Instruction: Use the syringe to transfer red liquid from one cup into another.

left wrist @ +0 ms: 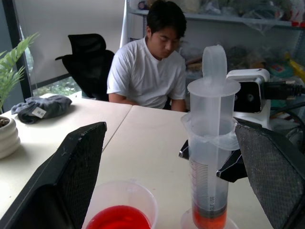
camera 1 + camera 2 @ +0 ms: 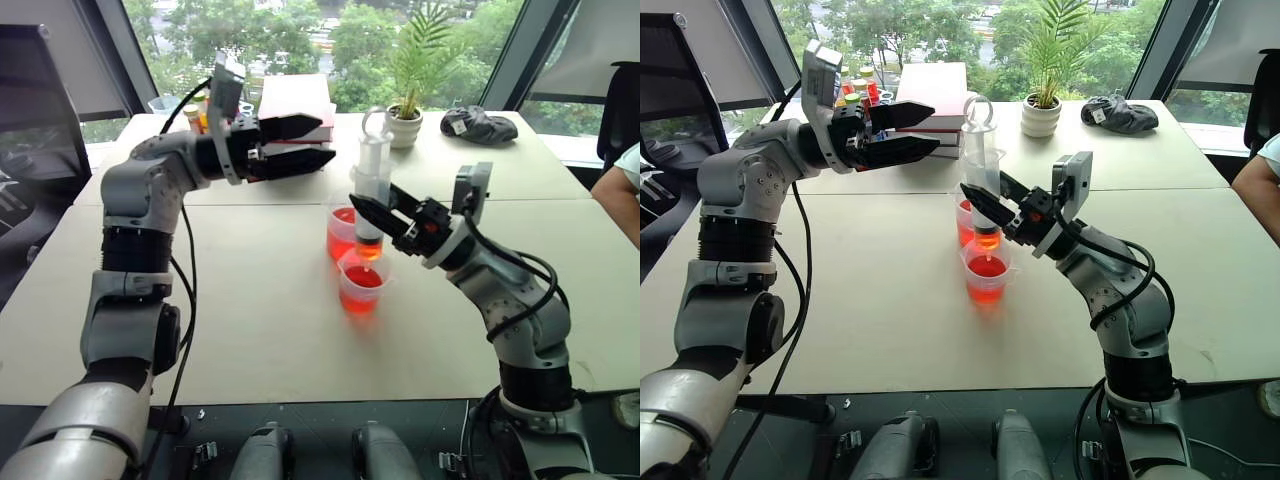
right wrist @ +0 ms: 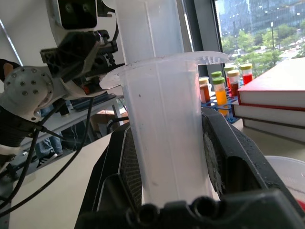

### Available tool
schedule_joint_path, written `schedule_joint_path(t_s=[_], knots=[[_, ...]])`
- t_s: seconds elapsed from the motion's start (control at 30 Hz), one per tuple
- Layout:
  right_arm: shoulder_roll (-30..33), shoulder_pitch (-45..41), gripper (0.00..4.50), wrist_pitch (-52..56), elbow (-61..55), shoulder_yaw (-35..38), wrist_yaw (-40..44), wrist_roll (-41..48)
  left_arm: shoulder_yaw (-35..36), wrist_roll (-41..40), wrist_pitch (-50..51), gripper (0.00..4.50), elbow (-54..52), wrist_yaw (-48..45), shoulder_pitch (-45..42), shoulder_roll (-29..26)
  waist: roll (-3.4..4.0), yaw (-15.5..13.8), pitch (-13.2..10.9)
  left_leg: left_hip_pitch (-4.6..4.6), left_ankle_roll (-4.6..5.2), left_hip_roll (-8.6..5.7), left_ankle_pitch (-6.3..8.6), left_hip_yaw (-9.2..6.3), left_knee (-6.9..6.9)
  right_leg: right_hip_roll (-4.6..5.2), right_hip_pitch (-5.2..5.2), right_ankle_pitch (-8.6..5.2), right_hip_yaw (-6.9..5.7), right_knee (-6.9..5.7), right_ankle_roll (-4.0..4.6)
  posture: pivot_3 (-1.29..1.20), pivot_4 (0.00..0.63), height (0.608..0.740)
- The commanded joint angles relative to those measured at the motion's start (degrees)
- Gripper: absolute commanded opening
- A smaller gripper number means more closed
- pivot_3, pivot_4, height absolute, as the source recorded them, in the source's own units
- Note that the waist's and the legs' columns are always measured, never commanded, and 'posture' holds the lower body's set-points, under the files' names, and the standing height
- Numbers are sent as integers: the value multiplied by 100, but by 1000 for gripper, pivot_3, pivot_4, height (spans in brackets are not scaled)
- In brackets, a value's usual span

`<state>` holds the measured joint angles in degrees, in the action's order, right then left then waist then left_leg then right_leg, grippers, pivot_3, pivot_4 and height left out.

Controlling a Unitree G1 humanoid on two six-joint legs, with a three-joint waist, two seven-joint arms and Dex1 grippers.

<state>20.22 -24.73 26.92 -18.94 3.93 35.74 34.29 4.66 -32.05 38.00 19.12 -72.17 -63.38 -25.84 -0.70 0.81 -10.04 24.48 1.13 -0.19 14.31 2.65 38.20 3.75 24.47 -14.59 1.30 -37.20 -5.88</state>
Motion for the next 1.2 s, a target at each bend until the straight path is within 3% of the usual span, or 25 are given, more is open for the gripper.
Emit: schedule_joint_path(t_s=[0.03,0.33,0.37,0.47,0.67,1.2], knots=[[-56,128,1423,-465,-141,-112,-10,-298,-26,-314,240,4403,-421,55,-125,156,0,-1,0,0,0,0,0,0,0,-1,0,0,0,0,0,0,150,740],[-117,163,1423,-562,-170,-166,-84,-385,-263,-195,73,4403,-174,227,-262,549,0,-7,0,0,0,0,0,-2,3,-5,-1,0,2,0,0,0,150,740],[-112,168,1423,-564,-176,-175,-88,-400,-274,-170,22,4191,-117,246,-277,598,0,-9,0,0,0,0,0,-2,3,-5,-1,0,2,0,0,0,150,740],[-98,185,1423,-567,-192,-200,-90,-435,-248,-212,-39,3173,-8,251,-339,674,0,-7,0,0,0,0,0,-1,4,-5,-2,0,2,1,0,0,150,740],[-70,229,1423,-553,-252,-235,-101,-476,-268,-238,-70,149,78,214,-399,724,0,-5,0,0,0,1,0,-2,3,-6,-1,-1,2,1,0,0,150,740],[228,-421,1423,-73,-659,151,-352,-92,-919,39,-126,58,-256,58,147,861,0,-7,0,0,0,1,0,-2,3,-6,-2,-1,3,1,0,0,150,740]])
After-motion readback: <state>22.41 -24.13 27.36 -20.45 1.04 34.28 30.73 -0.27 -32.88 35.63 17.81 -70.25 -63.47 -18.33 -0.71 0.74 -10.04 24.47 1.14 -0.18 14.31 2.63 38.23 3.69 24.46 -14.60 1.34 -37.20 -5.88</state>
